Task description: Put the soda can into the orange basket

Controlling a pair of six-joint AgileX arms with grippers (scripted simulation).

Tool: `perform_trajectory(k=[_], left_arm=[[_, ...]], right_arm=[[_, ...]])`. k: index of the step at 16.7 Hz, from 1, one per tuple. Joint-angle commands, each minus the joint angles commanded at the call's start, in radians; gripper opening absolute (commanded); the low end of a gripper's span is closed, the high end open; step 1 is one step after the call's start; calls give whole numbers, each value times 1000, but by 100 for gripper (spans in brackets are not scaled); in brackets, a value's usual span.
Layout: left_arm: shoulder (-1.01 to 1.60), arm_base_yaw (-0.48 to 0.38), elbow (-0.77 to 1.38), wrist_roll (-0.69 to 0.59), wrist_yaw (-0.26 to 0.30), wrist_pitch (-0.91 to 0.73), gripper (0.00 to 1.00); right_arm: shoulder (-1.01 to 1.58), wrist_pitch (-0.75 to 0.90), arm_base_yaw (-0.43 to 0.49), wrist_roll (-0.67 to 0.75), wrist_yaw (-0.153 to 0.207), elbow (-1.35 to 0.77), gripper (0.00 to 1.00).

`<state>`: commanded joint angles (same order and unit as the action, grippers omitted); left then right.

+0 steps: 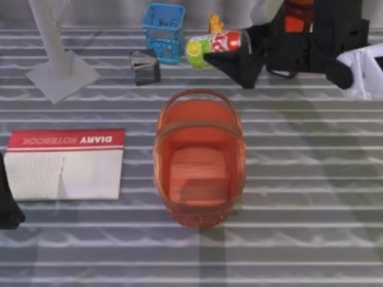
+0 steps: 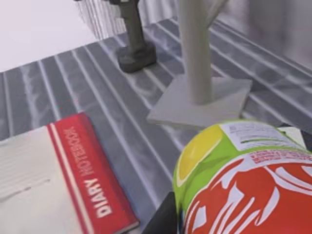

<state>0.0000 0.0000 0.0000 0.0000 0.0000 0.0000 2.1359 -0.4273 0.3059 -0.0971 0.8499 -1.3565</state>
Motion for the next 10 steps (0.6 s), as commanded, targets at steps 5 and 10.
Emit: perform_trajectory(k=[5, 10], left_arm=[[0, 0, 0, 0, 0, 0, 100], [0, 0, 0, 0, 0, 0, 100]], right_arm=[[-80, -328, 28, 106, 203, 105, 0], [-106, -403, 35, 130, 256, 127, 0]])
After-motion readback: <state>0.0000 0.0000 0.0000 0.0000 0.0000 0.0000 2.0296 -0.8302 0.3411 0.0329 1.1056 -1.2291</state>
